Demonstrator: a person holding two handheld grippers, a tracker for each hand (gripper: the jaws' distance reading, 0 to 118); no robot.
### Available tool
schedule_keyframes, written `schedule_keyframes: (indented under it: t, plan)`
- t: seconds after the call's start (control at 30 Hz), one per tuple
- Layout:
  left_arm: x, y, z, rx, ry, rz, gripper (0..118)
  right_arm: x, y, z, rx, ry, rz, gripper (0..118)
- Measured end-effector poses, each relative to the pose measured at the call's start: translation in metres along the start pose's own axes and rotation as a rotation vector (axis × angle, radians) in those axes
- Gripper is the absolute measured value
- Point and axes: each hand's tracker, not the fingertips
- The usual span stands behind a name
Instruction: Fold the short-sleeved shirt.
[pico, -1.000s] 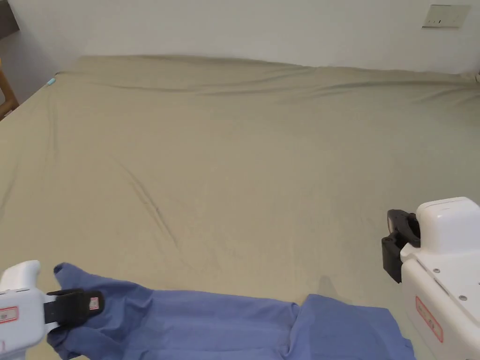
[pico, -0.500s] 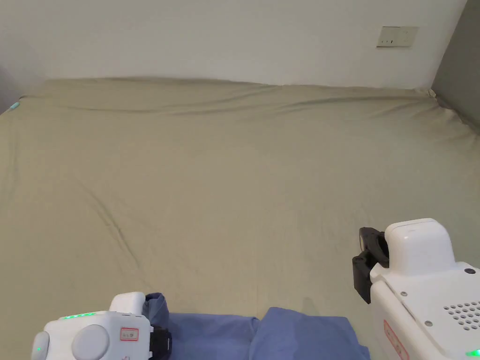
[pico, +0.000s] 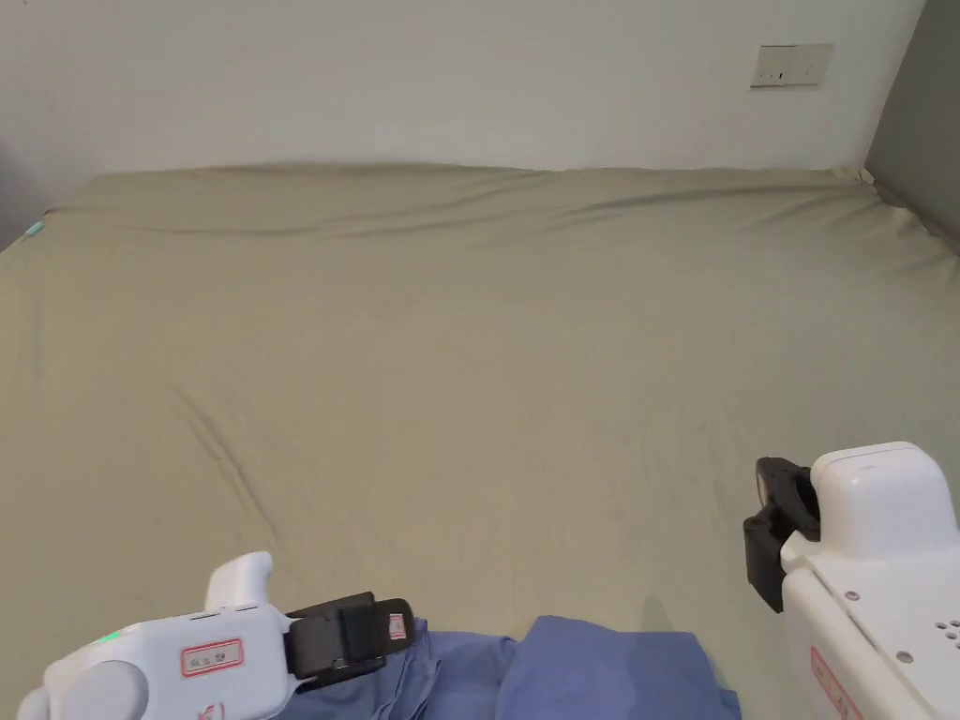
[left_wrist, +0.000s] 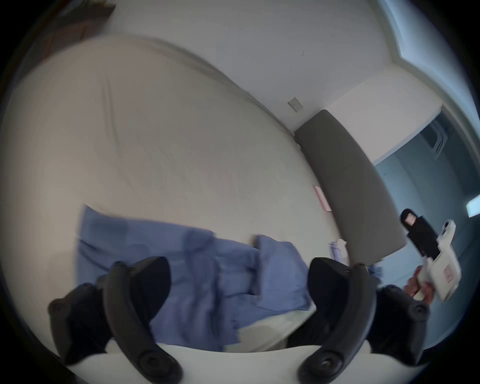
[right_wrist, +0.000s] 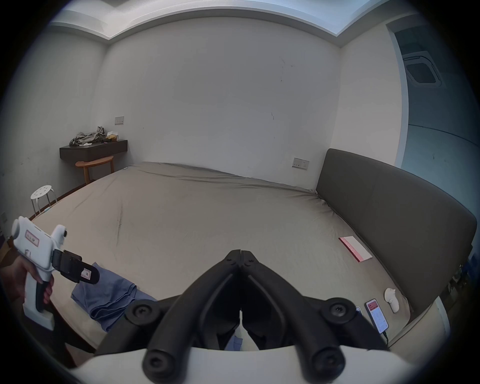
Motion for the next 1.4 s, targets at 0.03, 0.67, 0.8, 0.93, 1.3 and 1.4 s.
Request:
schedule_keyframes:
  t: [0.03, 0.67, 0.8, 0.93, 1.3, 1.4]
  plan:
    - [-0.001, 0.000, 0.005, 0.028, 0.054, -0.033, 78, 0.000, 0.001, 0.001, 0.002, -0.001, -0.008, 0]
    - [0.054, -0.127, -0.112, -0.002, 0.603, -0.785, 3, 0.002, 0.006, 0.017, 0.046, -0.037, 0.032, 0]
    - [0.058, -0.131, -0.108, 0.028, 0.538, -0.685, 3, 0.003, 0.005, 0.016, 0.032, -0.039, 0.030, 0]
    - [0.069, -0.126, -0.094, 0.007, 0.287, -0.617, 2, 0.004, 0.004, 0.011, 0.021, -0.040, 0.031, 0]
    - [0.008, -0.045, -0.011, 0.125, -0.001, -0.132, 4, 0.004, 0.007, 0.010, 0.025, -0.030, 0.035, 0]
    - [-0.050, -0.023, 0.014, 0.108, -0.007, 0.004, 67, 0.002, 0.007, 0.010, 0.027, -0.025, 0.036, 0]
